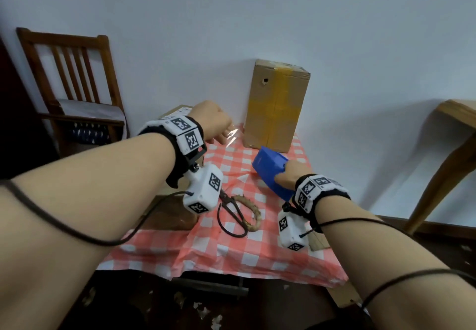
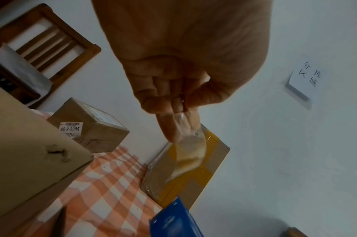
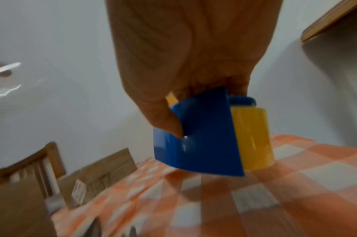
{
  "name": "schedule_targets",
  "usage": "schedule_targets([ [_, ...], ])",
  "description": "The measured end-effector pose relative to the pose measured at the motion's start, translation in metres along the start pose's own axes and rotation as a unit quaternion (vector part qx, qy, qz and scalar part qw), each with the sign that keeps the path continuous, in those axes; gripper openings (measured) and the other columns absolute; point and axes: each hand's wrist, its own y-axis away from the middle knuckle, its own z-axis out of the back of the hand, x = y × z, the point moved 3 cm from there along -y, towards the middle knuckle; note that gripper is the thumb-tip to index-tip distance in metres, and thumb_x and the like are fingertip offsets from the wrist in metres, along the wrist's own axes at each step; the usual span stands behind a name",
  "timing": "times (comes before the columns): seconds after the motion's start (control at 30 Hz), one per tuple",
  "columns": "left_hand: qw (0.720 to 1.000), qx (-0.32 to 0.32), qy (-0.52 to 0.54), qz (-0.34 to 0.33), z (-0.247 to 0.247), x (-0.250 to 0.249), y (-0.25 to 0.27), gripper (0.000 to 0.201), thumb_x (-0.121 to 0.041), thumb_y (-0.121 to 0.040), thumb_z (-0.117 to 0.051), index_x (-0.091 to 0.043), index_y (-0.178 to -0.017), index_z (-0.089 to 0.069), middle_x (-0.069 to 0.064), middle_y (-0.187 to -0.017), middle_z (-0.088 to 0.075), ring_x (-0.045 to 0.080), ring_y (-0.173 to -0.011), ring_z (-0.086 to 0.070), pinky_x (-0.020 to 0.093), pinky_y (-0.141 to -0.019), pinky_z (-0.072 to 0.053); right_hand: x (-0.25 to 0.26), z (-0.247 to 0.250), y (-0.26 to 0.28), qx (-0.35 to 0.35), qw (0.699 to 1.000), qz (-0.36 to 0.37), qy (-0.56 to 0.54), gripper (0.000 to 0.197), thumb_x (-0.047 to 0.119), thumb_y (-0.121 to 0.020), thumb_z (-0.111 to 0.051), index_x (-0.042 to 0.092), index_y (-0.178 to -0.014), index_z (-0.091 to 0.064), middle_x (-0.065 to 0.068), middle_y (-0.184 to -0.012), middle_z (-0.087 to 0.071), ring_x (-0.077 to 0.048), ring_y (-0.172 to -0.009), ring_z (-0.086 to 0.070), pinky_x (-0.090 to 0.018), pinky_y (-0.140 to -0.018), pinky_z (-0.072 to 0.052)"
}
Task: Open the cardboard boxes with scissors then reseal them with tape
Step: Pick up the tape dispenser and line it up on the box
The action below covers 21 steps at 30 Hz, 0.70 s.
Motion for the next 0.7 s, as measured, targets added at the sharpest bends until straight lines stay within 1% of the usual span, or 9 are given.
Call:
schedule_targets([
  [0.1,0.999,0.031,-0.002,0.030,0.000,-0.002,0.006,0.014,-0.009,-0.087,-0.055,-0.003,-0.077,-0.063,0.010,-0.064,-0.062,0.013,-0.039,-0.049,0.018,-0.043,-0.032,0.003,-0.019,-0.004,0.044,0.995,0.001,0.094,0.030,0.017,-0.094,-0.051,0.003,-0.121,-0.055,-0.014,-0.122,-0.059,-0.030,-0.111,-0.057,-0.034,-0.090,-0.046],
  [0.2,0.997,0.063,-0.005,0.050,-0.001,-0.002,0.010,0.022,-0.006,-0.088,-0.055,-0.007,-0.066,-0.055,0.007,-0.058,-0.056,0.012,-0.036,-0.049,0.015,-0.040,-0.029,0.005,-0.025,-0.002,0.056,0.991,0.015,0.118,0.028,0.022,-0.093,-0.055,0.006,-0.115,-0.059,-0.013,-0.116,-0.062,-0.027,-0.101,-0.060,-0.033,-0.082,-0.048],
  [0.3,0.995,0.076,-0.012,0.060,-0.002,-0.002,0.014,0.031,-0.007,-0.093,-0.050,-0.009,-0.063,-0.049,0.004,-0.052,-0.050,0.008,-0.024,-0.043,0.006,-0.033,-0.024,0.016,-0.006,0.001,-0.042,0.996,0.050,-0.064,0.022,0.024,-0.093,-0.048,0.012,-0.106,-0.062,-0.007,-0.103,-0.063,-0.022,-0.093,-0.058,-0.031,-0.080,-0.047],
  [0.33,0.995,0.077,-0.014,0.061,-0.002,-0.002,0.016,0.032,-0.009,-0.096,-0.048,-0.008,-0.063,-0.049,0.004,-0.055,-0.050,0.007,-0.022,-0.041,0.005,-0.031,-0.023,0.022,0.003,0.004,-0.058,0.978,0.066,-0.187,0.025,0.024,-0.095,-0.047,0.013,-0.108,-0.064,-0.005,-0.105,-0.063,-0.022,-0.097,-0.058,-0.032,-0.087,-0.047],
  [0.4,0.995,0.081,-0.006,0.060,-0.001,-0.003,0.018,0.033,-0.011,-0.098,-0.047,-0.007,-0.065,-0.052,0.006,-0.061,-0.051,0.006,-0.022,-0.041,0.005,-0.030,-0.023,0.042,0.019,0.011,-0.007,0.898,0.090,-0.430,0.028,0.024,-0.095,-0.044,0.014,-0.103,-0.068,-0.003,-0.106,-0.068,-0.022,-0.104,-0.059,-0.037,-0.096,-0.044],
  [0.47,0.993,0.089,-0.003,0.075,0.001,-0.004,0.021,0.029,-0.014,-0.096,-0.051,-0.008,-0.068,-0.054,0.005,-0.059,-0.055,0.008,-0.027,-0.042,0.009,-0.032,-0.028,0.061,0.029,0.021,0.082,0.821,0.099,-0.556,0.032,0.027,-0.093,-0.039,0.016,-0.088,-0.069,-0.002,-0.093,-0.070,-0.019,-0.098,-0.059,-0.035,-0.091,-0.039],
  [0.5,0.992,0.094,-0.010,0.086,0.002,-0.004,0.023,0.025,-0.017,-0.093,-0.056,-0.008,-0.070,-0.055,0.004,-0.055,-0.058,0.010,-0.033,-0.042,0.013,-0.038,-0.032,0.067,0.032,0.026,0.111,0.807,0.097,-0.572,0.033,0.028,-0.092,-0.038,0.016,-0.081,-0.068,-0.001,-0.085,-0.069,-0.018,-0.092,-0.059,-0.034,-0.087,-0.036],
  [0.6,0.991,0.090,-0.004,0.095,0.008,-0.003,0.028,0.016,-0.022,-0.087,-0.065,-0.006,-0.084,-0.060,0.003,-0.050,-0.061,0.015,-0.048,-0.040,0.023,-0.051,-0.031,0.076,0.035,0.041,0.116,0.847,0.110,-0.506,0.024,0.030,-0.087,-0.049,0.017,-0.076,-0.066,-0.002,-0.079,-0.073,-0.016,-0.086,-0.067,-0.039,-0.095,-0.033],
  [0.7,0.991,0.089,0.040,0.096,0.013,0.000,0.030,0.011,-0.015,-0.086,-0.064,-0.005,-0.083,-0.060,0.011,-0.074,-0.063,0.022,-0.067,-0.052,0.023,-0.051,-0.030,0.074,0.036,0.054,0.080,0.886,0.113,-0.442,0.014,0.029,-0.082,-0.066,0.016,-0.086,-0.071,-0.001,-0.079,-0.075,-0.006,-0.076,-0.070,-0.042,-0.101,-0.035],
])
